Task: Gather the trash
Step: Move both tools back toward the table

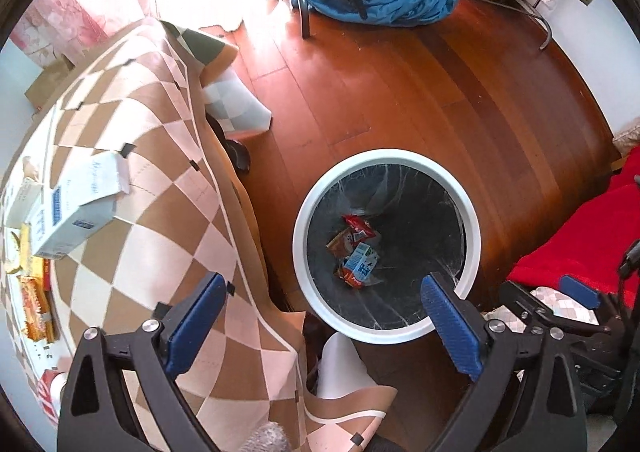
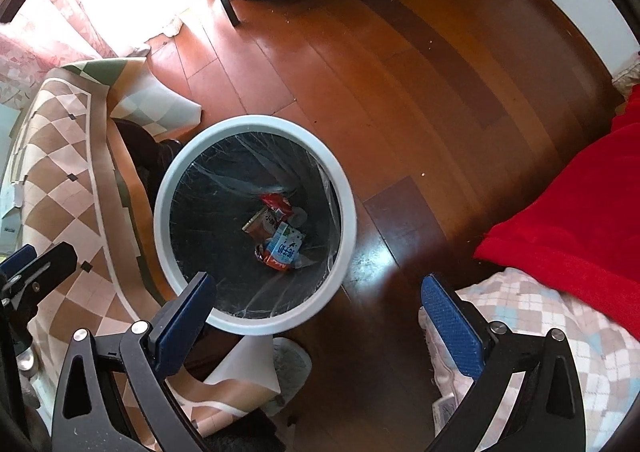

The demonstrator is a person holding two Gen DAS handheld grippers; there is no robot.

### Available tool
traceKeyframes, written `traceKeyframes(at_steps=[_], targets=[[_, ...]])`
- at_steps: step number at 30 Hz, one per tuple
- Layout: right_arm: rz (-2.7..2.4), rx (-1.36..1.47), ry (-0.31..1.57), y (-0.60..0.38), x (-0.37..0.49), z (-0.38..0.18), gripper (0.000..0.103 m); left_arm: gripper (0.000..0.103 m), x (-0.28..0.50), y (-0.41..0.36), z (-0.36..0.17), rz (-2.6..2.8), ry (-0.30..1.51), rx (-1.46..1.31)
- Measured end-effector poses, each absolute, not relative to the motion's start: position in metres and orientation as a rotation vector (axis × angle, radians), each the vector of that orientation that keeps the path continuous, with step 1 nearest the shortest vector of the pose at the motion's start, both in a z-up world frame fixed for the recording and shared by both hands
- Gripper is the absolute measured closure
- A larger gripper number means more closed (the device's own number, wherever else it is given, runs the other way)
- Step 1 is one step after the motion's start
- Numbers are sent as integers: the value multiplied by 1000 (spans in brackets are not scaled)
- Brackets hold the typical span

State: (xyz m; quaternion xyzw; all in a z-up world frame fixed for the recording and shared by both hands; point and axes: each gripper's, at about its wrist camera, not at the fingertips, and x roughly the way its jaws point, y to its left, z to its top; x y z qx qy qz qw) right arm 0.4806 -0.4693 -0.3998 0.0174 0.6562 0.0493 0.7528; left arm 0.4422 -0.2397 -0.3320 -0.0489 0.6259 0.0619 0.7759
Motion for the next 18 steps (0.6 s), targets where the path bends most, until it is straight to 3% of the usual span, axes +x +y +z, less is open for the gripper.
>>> traceKeyframes(at_steps=[18], targets=[[149,119,1206,-472,426,-257,0,3,373,-227,-221,137,1164,-102]])
